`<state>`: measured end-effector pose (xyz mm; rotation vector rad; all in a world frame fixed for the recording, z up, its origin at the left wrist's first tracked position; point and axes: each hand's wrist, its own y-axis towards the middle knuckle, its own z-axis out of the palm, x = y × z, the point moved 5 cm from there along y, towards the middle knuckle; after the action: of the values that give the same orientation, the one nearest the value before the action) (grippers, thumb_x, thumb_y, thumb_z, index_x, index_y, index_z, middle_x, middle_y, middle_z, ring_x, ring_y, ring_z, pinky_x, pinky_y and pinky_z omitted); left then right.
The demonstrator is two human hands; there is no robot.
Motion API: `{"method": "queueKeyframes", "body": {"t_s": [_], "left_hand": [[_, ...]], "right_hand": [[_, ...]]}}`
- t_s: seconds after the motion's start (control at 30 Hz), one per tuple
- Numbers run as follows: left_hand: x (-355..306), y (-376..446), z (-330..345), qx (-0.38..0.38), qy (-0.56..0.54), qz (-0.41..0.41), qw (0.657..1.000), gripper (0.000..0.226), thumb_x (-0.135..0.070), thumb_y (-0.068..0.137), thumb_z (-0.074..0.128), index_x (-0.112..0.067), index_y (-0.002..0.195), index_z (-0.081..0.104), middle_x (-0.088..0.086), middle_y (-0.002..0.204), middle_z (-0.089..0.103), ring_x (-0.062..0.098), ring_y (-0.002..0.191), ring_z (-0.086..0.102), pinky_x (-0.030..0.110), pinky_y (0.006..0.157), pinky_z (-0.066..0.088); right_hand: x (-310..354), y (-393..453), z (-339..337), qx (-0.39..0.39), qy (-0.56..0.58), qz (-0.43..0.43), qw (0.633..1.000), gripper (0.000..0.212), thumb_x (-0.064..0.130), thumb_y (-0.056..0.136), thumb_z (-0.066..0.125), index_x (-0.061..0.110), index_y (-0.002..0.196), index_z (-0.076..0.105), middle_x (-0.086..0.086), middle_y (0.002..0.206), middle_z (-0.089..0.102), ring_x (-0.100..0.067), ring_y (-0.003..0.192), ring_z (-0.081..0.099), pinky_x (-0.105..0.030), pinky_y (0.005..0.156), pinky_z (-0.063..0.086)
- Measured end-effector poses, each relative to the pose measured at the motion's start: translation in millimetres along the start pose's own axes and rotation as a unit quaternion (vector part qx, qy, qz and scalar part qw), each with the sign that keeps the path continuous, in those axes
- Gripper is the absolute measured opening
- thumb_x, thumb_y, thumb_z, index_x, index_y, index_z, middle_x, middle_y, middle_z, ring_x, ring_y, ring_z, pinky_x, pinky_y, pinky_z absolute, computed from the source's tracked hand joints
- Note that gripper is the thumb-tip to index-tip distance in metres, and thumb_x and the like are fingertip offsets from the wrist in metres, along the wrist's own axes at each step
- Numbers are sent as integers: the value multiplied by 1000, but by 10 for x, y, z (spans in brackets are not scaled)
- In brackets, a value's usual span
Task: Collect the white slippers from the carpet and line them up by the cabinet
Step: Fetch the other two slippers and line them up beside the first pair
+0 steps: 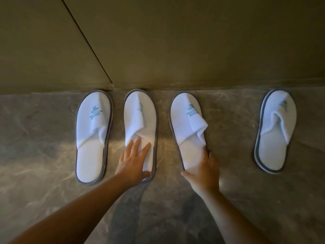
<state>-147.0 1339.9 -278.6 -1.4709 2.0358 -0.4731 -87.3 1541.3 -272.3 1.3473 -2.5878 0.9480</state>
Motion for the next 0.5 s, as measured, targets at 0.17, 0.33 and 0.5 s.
{"method": "queueKeyframes", "body": {"t_s": [0.17, 0.33, 0.5], "left_hand": [[7, 13, 40, -15, 3, 6, 1000, 92, -50, 76, 58, -27, 141, -2, 6, 156, -12, 31, 142, -13, 50, 115, 5], [26, 12, 51, -14, 7, 6, 1000, 92, -50, 77, 57, -27, 141, -4, 7, 155, -13, 30, 141, -14, 49, 115, 4], [24, 19, 61, -16, 12, 6, 1000, 91, -50, 77, 56, -28, 141, -6, 7, 155, -14, 30, 141, -15, 48, 115, 3]], "right_hand": [[85, -18, 121, -32, -60, 11, 998, 108, 49, 63, 72, 18, 141, 3, -14, 146, 22, -31, 129, 31, -43, 104, 37], [156, 11, 124, -46, -46, 20, 998, 103, 49, 66, 69, 18, 141, 6, -16, 148, 20, -33, 129, 30, -45, 104, 36], [175, -3, 110, -50, -41, 26, 998, 102, 48, 66, 70, 18, 141, 8, -17, 146, 22, -34, 128, 30, -46, 103, 36]]}}
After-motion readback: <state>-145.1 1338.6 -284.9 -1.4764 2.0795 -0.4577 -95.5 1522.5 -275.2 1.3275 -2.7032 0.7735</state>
